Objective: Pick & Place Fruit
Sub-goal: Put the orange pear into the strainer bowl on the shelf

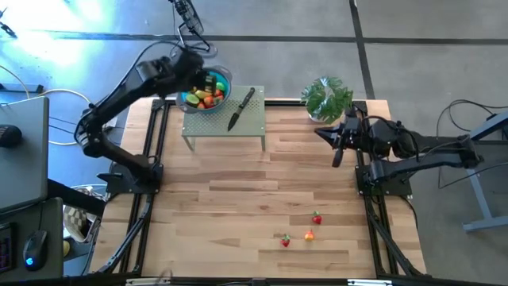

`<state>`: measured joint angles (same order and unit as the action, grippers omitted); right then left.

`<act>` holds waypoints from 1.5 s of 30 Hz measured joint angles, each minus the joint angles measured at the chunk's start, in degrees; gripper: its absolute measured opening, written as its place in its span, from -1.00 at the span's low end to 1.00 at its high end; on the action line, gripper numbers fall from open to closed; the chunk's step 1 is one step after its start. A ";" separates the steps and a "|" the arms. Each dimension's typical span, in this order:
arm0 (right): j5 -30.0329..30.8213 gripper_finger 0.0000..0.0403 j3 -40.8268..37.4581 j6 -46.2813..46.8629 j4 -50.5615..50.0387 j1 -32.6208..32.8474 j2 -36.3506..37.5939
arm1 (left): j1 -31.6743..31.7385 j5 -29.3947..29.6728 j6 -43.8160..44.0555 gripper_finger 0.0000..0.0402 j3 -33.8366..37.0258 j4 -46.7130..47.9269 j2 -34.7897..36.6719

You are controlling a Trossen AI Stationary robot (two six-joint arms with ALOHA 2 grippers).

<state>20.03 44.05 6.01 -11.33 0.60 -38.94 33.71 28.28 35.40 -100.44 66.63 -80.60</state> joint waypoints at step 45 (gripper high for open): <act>-2.60 -0.98 0.00 1.73 -0.07 -7.87 0.00 | 14.32 -16.73 -10.73 -0.07 0.02 -4.46 -13.30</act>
<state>17.43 44.05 7.75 -11.40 -7.27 -38.94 48.03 11.55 24.67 -100.42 62.17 -93.91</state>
